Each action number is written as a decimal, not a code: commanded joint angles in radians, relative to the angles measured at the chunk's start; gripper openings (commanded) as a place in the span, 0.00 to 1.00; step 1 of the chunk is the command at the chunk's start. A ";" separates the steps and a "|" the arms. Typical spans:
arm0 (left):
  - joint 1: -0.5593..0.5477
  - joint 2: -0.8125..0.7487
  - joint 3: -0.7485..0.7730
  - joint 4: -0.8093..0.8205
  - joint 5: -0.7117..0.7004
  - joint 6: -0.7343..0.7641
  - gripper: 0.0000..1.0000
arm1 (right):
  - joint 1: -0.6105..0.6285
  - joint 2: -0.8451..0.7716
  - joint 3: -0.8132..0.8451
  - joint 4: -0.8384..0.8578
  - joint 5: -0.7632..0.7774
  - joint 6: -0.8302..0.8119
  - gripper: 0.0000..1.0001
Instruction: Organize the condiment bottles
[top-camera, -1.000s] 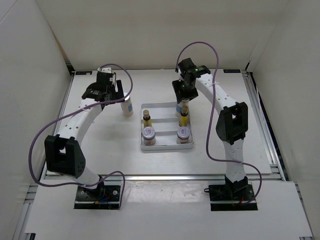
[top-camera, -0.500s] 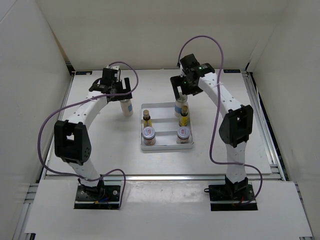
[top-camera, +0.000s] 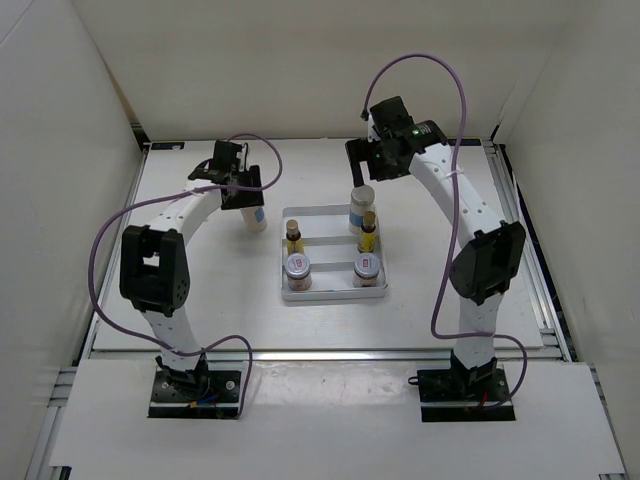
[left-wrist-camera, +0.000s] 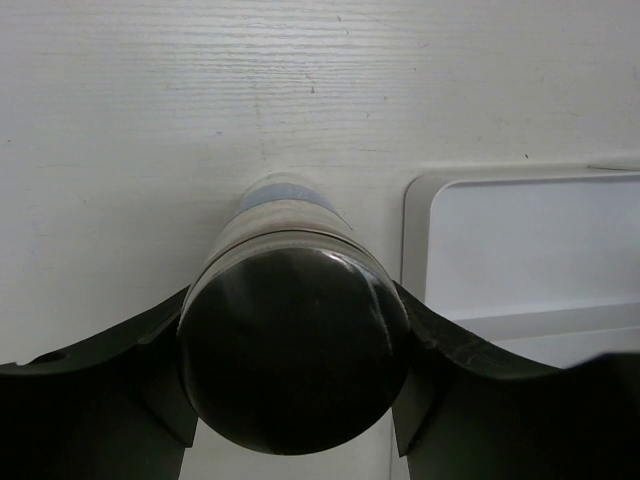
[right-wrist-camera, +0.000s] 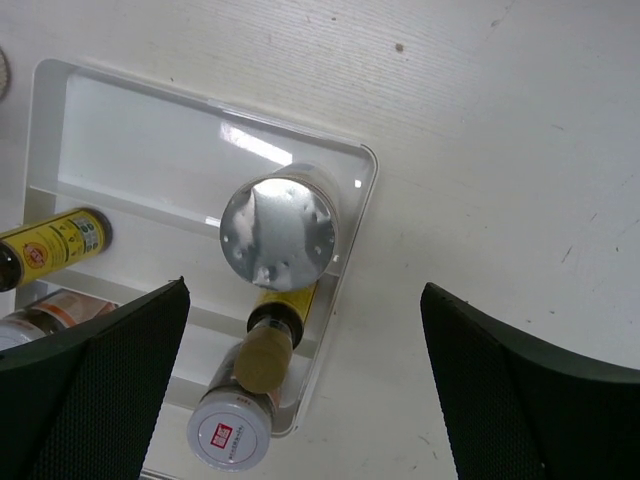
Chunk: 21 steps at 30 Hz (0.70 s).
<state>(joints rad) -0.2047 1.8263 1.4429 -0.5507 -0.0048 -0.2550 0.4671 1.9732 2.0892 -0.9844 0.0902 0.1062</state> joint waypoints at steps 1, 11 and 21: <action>0.007 -0.042 0.080 0.021 0.026 0.007 0.40 | 0.002 -0.089 -0.011 0.007 0.017 0.018 0.99; -0.052 -0.108 0.220 0.003 0.147 0.010 0.24 | 0.002 -0.154 -0.060 -0.003 0.048 0.018 0.99; -0.122 -0.055 0.220 0.003 0.284 0.007 0.24 | 0.002 -0.198 -0.121 -0.003 0.057 0.036 0.99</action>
<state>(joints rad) -0.2859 1.7950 1.6264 -0.5842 0.2031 -0.2546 0.4667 1.8240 1.9781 -0.9947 0.1291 0.1261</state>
